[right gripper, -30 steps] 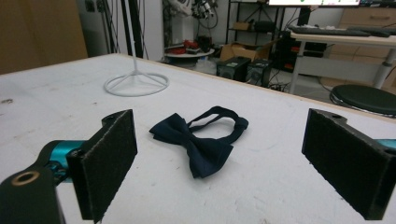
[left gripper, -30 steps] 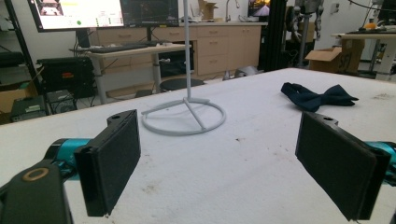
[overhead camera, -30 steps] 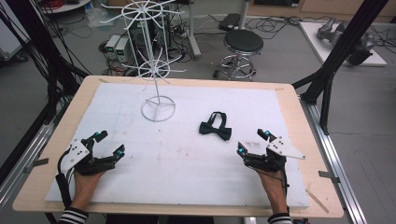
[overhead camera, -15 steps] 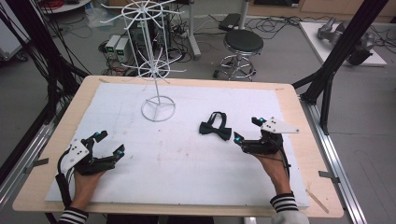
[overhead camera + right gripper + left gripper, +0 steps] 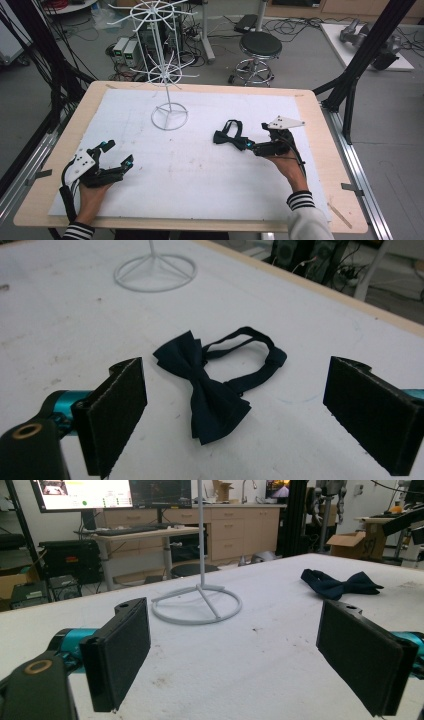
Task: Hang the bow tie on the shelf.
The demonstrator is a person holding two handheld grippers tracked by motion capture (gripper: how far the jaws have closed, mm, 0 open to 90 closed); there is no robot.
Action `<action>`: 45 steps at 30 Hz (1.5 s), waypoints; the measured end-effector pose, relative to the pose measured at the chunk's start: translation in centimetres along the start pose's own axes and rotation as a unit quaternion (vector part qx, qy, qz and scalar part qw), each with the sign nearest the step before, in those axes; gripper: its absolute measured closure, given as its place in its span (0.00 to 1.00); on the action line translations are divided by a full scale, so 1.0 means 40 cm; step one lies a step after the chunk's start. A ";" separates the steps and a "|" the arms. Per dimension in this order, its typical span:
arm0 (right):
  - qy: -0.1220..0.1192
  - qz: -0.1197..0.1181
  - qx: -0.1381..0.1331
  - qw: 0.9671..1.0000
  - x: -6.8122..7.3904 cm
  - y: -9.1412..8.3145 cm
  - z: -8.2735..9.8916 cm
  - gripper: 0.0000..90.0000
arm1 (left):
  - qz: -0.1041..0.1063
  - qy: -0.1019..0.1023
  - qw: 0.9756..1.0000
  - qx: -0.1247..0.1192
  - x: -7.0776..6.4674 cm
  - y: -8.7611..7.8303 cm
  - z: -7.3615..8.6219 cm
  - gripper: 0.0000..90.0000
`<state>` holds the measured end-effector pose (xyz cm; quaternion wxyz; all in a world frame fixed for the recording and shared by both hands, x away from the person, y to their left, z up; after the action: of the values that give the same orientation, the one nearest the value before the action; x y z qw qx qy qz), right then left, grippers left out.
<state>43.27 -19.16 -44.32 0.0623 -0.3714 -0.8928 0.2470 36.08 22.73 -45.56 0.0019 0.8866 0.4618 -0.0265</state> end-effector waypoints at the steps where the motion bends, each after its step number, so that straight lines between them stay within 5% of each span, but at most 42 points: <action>1: 0.002 -0.004 0.006 1.000 -0.002 0.006 0.002 0.10 | 0.000 0.001 1.000 0.001 0.000 0.000 0.000 0.16; 11: -0.006 -0.021 0.057 0.998 -0.013 0.054 0.009 0.10 | 0.001 0.000 1.000 0.001 0.000 0.000 0.000 0.16; 21: -0.013 -0.036 0.115 0.993 -0.018 0.089 0.036 0.10 | 0.001 0.000 1.000 0.001 0.000 0.000 0.000 0.16; 45: -0.019 -0.060 0.186 0.980 -0.008 0.146 0.069 0.22 | 0.001 -0.002 1.000 0.002 0.001 0.001 0.001 0.16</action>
<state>46.39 -16.94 -49.54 0.1284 -0.2942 -0.8528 0.4119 36.14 22.72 -45.58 0.0012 0.8870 0.4608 -0.0293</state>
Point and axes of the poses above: each handheld gripper's, and its own axes: y roughly forward along the jaws, z roughly out of its underside, x roughly to its left, the point moved 10 cm from there along y, roughly forward along the jaws, and after that the axes turned 4 degrees about -y, right-handed, at the moved point
